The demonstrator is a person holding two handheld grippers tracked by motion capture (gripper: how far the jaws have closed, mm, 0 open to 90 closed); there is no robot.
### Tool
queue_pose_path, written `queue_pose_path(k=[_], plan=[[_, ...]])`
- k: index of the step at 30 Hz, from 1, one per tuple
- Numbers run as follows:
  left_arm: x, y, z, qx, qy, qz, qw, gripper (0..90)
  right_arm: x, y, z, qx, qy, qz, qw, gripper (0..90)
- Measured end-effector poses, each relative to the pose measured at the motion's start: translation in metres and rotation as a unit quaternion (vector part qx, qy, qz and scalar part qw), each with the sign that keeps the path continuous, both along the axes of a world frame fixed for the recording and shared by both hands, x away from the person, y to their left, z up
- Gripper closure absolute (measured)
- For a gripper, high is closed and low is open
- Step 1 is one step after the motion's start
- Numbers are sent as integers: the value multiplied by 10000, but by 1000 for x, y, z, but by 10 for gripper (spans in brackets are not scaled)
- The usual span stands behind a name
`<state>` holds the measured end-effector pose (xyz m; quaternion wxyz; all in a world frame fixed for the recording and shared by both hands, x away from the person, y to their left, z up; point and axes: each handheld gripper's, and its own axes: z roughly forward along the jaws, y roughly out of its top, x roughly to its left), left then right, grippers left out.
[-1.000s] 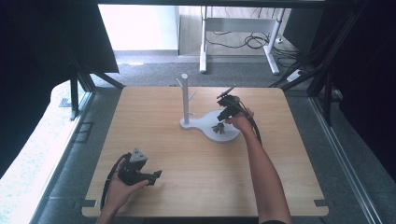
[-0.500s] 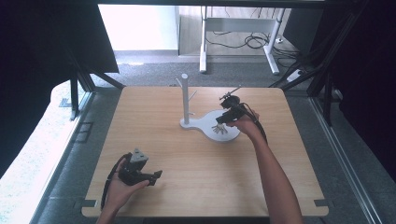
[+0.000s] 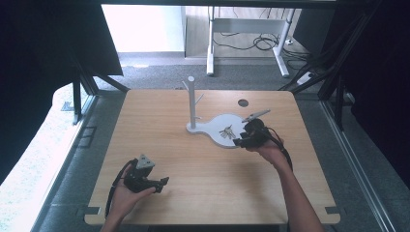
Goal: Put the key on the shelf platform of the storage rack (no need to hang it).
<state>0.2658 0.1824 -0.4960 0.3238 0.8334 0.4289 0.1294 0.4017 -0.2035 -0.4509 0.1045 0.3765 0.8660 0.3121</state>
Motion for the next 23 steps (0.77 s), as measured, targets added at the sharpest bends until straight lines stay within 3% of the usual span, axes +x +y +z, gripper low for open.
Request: queue_pose_path(k=[7, 14, 18, 21, 23], plan=[[0, -2, -1, 35, 7, 16, 10000, 233, -39, -30, -15, 242, -99, -84, 9996, 537], [0, -4, -2, 29, 31, 44, 10000, 233, -89, -58, -37, 399, -321, -178, 9985, 537], [0, -5, -3, 36, 34, 36, 10000, 233, -98, -61, -37, 284, -407, -72, 9987, 516], [0, -5, -3, 38, 28, 35, 10000, 233, -98, -65, -37, 411, -493, -148, 9978, 498], [0, -5, -3, 38, 34, 40, 10000, 233, -96, -67, -42, 333, -500, -243, 9979, 478]])
